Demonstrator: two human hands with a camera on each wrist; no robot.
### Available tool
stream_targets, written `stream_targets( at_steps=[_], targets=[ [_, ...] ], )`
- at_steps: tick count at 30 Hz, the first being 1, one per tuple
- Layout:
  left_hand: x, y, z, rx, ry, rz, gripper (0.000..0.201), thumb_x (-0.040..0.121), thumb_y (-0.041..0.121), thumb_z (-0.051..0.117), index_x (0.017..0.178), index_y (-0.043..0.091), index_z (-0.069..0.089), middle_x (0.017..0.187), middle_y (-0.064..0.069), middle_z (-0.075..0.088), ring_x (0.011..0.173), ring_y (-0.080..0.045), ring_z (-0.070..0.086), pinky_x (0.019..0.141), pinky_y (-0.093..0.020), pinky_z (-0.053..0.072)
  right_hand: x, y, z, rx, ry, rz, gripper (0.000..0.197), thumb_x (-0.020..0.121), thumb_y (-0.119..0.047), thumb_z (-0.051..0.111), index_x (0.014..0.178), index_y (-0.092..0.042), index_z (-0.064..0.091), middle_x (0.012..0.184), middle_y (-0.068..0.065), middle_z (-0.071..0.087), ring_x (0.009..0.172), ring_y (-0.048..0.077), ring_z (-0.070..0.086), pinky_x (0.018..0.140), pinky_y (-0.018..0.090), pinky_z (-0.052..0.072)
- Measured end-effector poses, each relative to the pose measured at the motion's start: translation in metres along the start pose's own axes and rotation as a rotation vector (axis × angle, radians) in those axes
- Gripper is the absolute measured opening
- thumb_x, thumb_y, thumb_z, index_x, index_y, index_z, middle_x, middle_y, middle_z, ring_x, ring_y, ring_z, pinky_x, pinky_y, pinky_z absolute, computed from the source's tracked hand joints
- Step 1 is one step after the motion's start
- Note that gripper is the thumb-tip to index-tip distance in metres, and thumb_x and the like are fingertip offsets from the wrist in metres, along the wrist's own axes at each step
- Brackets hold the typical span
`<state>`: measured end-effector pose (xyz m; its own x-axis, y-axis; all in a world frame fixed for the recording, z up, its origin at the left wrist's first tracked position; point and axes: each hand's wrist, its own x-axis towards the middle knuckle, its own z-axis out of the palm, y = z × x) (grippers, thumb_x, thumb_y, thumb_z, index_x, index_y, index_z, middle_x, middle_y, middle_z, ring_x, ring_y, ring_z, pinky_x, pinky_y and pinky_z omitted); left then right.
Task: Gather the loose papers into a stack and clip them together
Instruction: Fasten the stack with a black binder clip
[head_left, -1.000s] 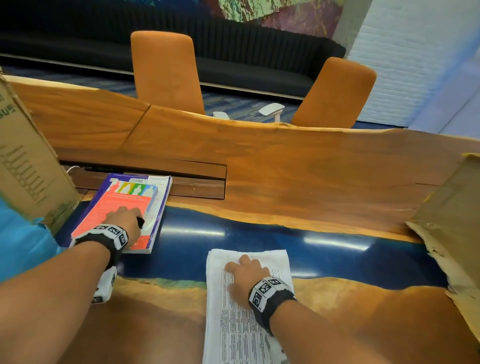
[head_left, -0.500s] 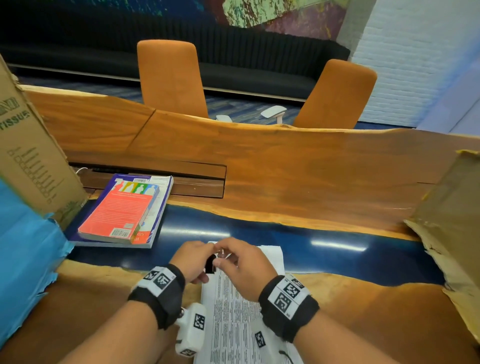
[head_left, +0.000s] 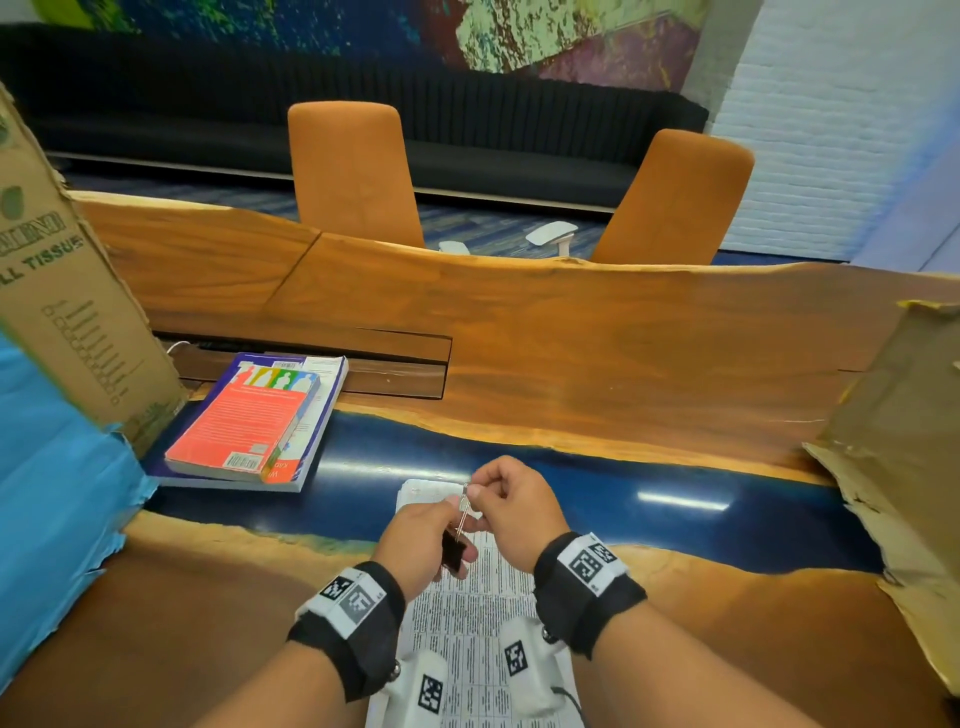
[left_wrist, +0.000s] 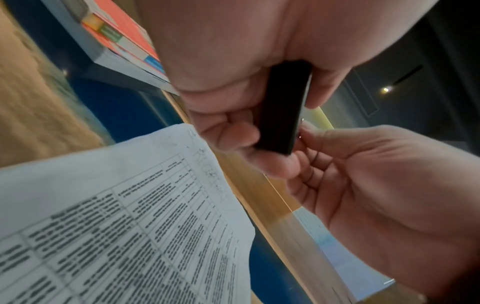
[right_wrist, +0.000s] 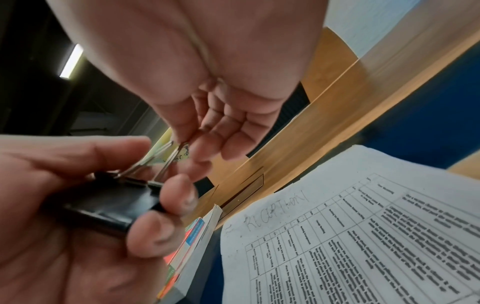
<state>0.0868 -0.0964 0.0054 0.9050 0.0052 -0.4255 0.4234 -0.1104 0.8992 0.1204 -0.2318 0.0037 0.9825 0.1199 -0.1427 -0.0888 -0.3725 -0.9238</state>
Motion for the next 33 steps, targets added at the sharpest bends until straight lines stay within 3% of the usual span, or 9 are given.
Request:
stream_targets(
  at_steps=[7, 13, 16, 19, 22, 26, 28, 30, 33],
  targets=[
    [-0.009, 0.011, -0.001, -0.014, 0.001, -0.04, 0.03, 0.1, 0.012, 0.041, 0.082, -0.005, 0.059, 0.072, -0.019, 0.057, 0.038, -0.012, 0.053, 0.031, -0.016, 0.034, 0.001, -0.001, -0.004, -0.118, -0.027, -0.041, 0.014, 0.092, -0.016, 0.065, 0.08, -0.018, 0.058, 0.069, -0.002, 0.059, 0.06, 0.006, 0.066, 0.059, 0.025, 0.05],
    [-0.003, 0.005, -0.005, 0.029, 0.014, -0.116, 0.036, 0.1, 0.02, 0.042, 0.075, 0.002, 0.061, 0.065, -0.012, 0.064, 0.044, -0.018, 0.053, 0.036, -0.018, 0.031, -0.002, -0.005, -0.012, -0.184, -0.109, -0.065, 0.022, 0.087, -0.01, 0.062, 0.074, -0.018, 0.047, 0.066, -0.002, 0.052, 0.059, 0.01, 0.063, 0.056, 0.026, 0.046],
    [0.004, 0.0, -0.008, 0.003, 0.049, -0.17, 0.036, 0.099, 0.025, 0.042, 0.073, 0.007, 0.059, 0.056, -0.005, 0.063, 0.046, -0.02, 0.053, 0.044, -0.022, 0.025, -0.014, -0.008, -0.012, -0.27, -0.121, -0.14, 0.025, 0.079, -0.01, 0.061, 0.067, -0.021, 0.043, 0.066, 0.0, 0.049, 0.06, 0.016, 0.048, 0.057, 0.032, 0.042],
    [0.009, -0.003, -0.009, -0.043, 0.112, -0.19, 0.033, 0.097, 0.022, 0.045, 0.072, 0.007, 0.06, 0.05, -0.004, 0.058, 0.044, -0.019, 0.051, 0.045, -0.021, 0.028, -0.031, -0.006, 0.0, -0.39, -0.304, -0.18, 0.019, 0.076, -0.018, 0.061, 0.066, -0.023, 0.045, 0.068, -0.006, 0.051, 0.063, 0.018, 0.051, 0.06, 0.033, 0.047],
    [0.014, -0.008, -0.004, -0.06, 0.143, -0.21, 0.034, 0.094, 0.02, 0.048, 0.065, 0.008, 0.062, 0.06, -0.004, 0.056, 0.05, -0.021, 0.046, 0.051, -0.024, 0.034, -0.047, -0.006, 0.019, -0.675, -0.442, -0.254, 0.007, 0.085, -0.024, 0.056, 0.083, -0.026, 0.05, 0.08, -0.007, 0.055, 0.078, 0.021, 0.058, 0.071, 0.034, 0.05],
    [0.018, -0.011, -0.004, -0.167, 0.202, -0.247, 0.028, 0.091, 0.015, 0.05, 0.069, 0.007, 0.064, 0.066, -0.011, 0.058, 0.059, -0.025, 0.051, 0.056, -0.028, 0.04, -0.048, 0.001, 0.024, -0.708, -0.293, -0.295, 0.025, 0.093, -0.037, 0.049, 0.116, -0.029, 0.048, 0.101, -0.006, 0.065, 0.09, 0.019, 0.063, 0.079, 0.035, 0.053],
    [0.019, -0.012, -0.008, -0.302, 0.217, -0.262, 0.017, 0.091, 0.014, 0.053, 0.081, 0.007, 0.065, 0.069, -0.013, 0.062, 0.062, -0.026, 0.055, 0.059, -0.03, 0.045, -0.046, 0.001, 0.017, -0.619, -0.249, -0.292, 0.008, 0.099, -0.036, 0.045, 0.097, -0.028, 0.047, 0.083, -0.011, 0.059, 0.074, 0.011, 0.056, 0.068, 0.027, 0.046],
    [0.019, -0.014, -0.013, -0.464, 0.202, -0.238, 0.011, 0.092, 0.015, 0.055, 0.091, 0.007, 0.063, 0.066, -0.011, 0.066, 0.061, -0.024, 0.059, 0.06, -0.031, 0.049, -0.042, 0.006, 0.01, -0.486, -0.192, -0.222, 0.023, 0.101, -0.034, 0.047, 0.08, -0.026, 0.041, 0.065, -0.013, 0.049, 0.059, 0.008, 0.046, 0.055, 0.022, 0.038],
    [0.023, -0.017, -0.02, -0.539, 0.217, -0.184, 0.012, 0.093, 0.017, 0.06, 0.094, 0.005, 0.063, 0.071, -0.008, 0.07, 0.06, -0.019, 0.063, 0.062, -0.03, 0.049, -0.029, 0.019, 0.001, -0.187, -0.108, -0.004, 0.028, 0.099, -0.029, 0.054, 0.073, -0.022, 0.045, 0.063, -0.001, 0.057, 0.054, 0.018, 0.056, 0.054, 0.027, 0.047]
  ],
)
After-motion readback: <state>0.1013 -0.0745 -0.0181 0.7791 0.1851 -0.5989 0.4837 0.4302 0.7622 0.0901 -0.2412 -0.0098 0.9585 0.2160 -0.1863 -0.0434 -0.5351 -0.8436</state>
